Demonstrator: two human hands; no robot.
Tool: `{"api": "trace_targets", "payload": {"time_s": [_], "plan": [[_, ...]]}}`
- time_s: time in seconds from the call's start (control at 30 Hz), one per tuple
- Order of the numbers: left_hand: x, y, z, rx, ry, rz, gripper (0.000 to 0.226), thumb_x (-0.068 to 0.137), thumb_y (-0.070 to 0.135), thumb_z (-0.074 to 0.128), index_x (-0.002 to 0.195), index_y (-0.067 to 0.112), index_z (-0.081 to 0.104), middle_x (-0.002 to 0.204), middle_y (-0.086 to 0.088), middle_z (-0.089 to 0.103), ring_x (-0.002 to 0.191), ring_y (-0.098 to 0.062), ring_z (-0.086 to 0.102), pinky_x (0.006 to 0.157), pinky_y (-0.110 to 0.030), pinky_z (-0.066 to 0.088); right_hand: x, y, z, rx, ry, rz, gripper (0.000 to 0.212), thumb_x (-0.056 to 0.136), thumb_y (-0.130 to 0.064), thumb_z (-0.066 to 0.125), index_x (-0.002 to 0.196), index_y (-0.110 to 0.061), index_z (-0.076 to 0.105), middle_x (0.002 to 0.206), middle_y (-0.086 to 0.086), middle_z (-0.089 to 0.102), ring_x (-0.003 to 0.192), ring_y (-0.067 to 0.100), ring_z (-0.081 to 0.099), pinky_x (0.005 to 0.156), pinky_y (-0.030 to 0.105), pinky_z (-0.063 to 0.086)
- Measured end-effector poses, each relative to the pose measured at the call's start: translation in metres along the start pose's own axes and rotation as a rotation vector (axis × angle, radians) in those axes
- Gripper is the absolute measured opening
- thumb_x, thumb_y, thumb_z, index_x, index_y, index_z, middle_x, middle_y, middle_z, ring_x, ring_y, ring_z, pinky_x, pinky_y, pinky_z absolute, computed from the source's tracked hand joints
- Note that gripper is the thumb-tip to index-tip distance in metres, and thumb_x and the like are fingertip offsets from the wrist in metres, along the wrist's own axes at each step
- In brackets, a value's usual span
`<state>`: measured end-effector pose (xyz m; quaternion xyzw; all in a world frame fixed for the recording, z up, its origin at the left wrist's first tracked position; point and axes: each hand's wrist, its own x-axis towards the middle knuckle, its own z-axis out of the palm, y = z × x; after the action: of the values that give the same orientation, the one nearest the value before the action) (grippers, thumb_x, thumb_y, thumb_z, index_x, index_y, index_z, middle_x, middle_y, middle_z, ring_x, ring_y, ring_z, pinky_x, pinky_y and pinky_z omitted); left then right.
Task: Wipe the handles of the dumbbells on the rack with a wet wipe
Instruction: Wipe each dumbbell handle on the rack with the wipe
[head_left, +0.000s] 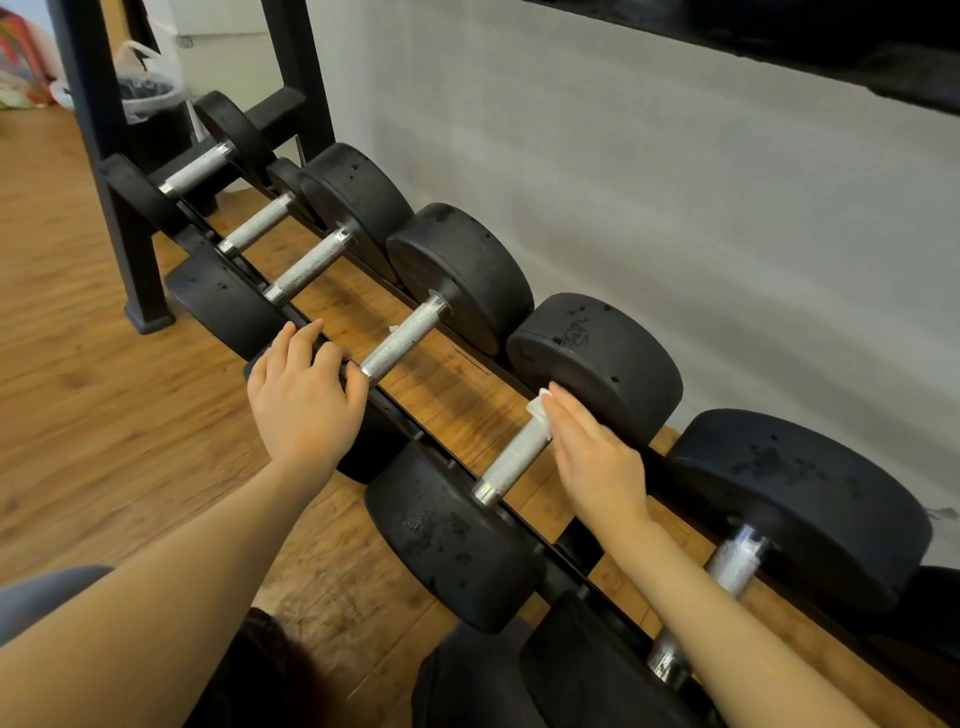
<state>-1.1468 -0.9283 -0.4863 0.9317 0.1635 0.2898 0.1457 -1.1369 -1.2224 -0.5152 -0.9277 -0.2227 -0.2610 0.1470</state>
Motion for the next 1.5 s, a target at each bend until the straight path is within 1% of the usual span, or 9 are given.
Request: {"api": "trace_targets", "payload": {"time_s": [0.07, 0.2, 0.37, 0.7, 0.83, 1.0, 1.2, 1.4, 1.5], "plan": [[0.0, 0.0, 0.0, -0.002, 0.001, 0.002, 0.026, 0.096, 0.024, 0.052, 0.104, 0.012, 0.074, 0.141, -0.01, 0.056, 0.141, -0.031, 0.037, 0.111, -0.052, 0.03, -0.006, -0.005, 0.006, 0.021, -0.012, -0.053, 0.047, 0.088, -0.01, 0.066, 0.134, -0.008, 0.057, 0.139, 0.005, 0.055, 0.097, 0.017, 0.07, 0.075, 0.027, 0.058], [0.001, 0.0, 0.0, -0.003, 0.0, 0.006, 0.028, 0.096, 0.025, 0.051, 0.104, 0.011, 0.074, 0.14, -0.01, 0.056, 0.141, -0.031, 0.037, 0.11, -0.053, 0.03, -0.007, -0.002, 0.004, 0.012, -0.026, -0.082, 0.043, 0.091, -0.014, 0.064, 0.133, -0.011, 0.057, 0.14, 0.003, 0.054, 0.089, 0.014, 0.071, 0.065, 0.026, 0.059], [0.001, -0.001, 0.0, 0.007, -0.006, 0.0, 0.028, 0.096, 0.025, 0.051, 0.105, 0.012, 0.074, 0.139, -0.009, 0.056, 0.141, -0.03, 0.037, 0.111, -0.053, 0.03, -0.012, -0.004, 0.012, 0.062, 0.013, -0.05, 0.047, 0.089, -0.01, 0.068, 0.135, -0.009, 0.055, 0.142, 0.005, 0.053, 0.111, 0.018, 0.065, 0.081, 0.032, 0.059], [0.001, -0.002, 0.002, 0.015, -0.012, 0.012, 0.03, 0.097, 0.027, 0.049, 0.106, 0.011, 0.073, 0.139, -0.009, 0.056, 0.141, -0.03, 0.036, 0.112, -0.053, 0.029, -0.021, -0.006, 0.014, 0.072, -0.042, -0.078, 0.054, 0.087, -0.009, 0.071, 0.138, -0.011, 0.052, 0.146, 0.003, 0.047, 0.112, 0.017, 0.064, 0.08, 0.032, 0.059], [0.001, -0.001, 0.002, 0.009, 0.005, 0.02, 0.034, 0.096, 0.028, 0.045, 0.105, 0.01, 0.073, 0.138, -0.009, 0.057, 0.14, -0.031, 0.037, 0.111, -0.054, 0.03, -0.014, -0.001, 0.008, 0.04, 0.025, 0.056, 0.052, 0.088, -0.01, 0.069, 0.138, -0.01, 0.053, 0.144, 0.004, 0.05, 0.11, 0.018, 0.065, 0.079, 0.032, 0.06], [0.001, -0.004, 0.003, 0.003, 0.017, 0.035, 0.043, 0.093, 0.033, 0.038, 0.104, 0.01, 0.073, 0.136, -0.01, 0.058, 0.14, -0.032, 0.038, 0.11, -0.054, 0.031, -0.024, -0.013, 0.011, 0.03, -0.003, -0.052, 0.055, 0.086, -0.011, 0.071, 0.138, -0.01, 0.053, 0.145, 0.004, 0.049, 0.107, 0.019, 0.067, 0.07, 0.03, 0.061], [0.002, -0.003, 0.004, 0.002, 0.025, 0.044, 0.043, 0.093, 0.033, 0.039, 0.104, 0.01, 0.073, 0.136, -0.01, 0.059, 0.14, -0.032, 0.038, 0.109, -0.054, 0.032, -0.02, -0.001, 0.011, 0.045, 0.105, 0.06, 0.044, 0.089, -0.011, 0.065, 0.132, -0.008, 0.058, 0.139, 0.008, 0.055, 0.117, 0.022, 0.061, 0.081, 0.036, 0.06], [0.001, -0.005, 0.004, 0.01, 0.013, 0.044, 0.035, 0.095, 0.029, 0.045, 0.105, 0.01, 0.073, 0.137, -0.01, 0.058, 0.14, -0.032, 0.037, 0.11, -0.055, 0.031, -0.012, 0.001, 0.006, -0.014, 0.19, -0.002, 0.031, 0.095, -0.02, 0.052, 0.118, -0.004, 0.067, 0.114, 0.009, 0.065, 0.093, 0.018, 0.067, 0.062, 0.029, 0.059], [0.001, -0.004, 0.004, 0.001, 0.014, 0.038, 0.037, 0.095, 0.03, 0.043, 0.104, 0.01, 0.073, 0.136, -0.01, 0.058, 0.14, -0.032, 0.037, 0.11, -0.055, 0.031, -0.012, 0.005, 0.002, -0.1, 0.221, -0.014, 0.027, 0.093, -0.017, 0.062, 0.116, -0.005, 0.067, 0.106, 0.008, 0.068, 0.076, 0.016, 0.067, 0.053, 0.027, 0.056]]}}
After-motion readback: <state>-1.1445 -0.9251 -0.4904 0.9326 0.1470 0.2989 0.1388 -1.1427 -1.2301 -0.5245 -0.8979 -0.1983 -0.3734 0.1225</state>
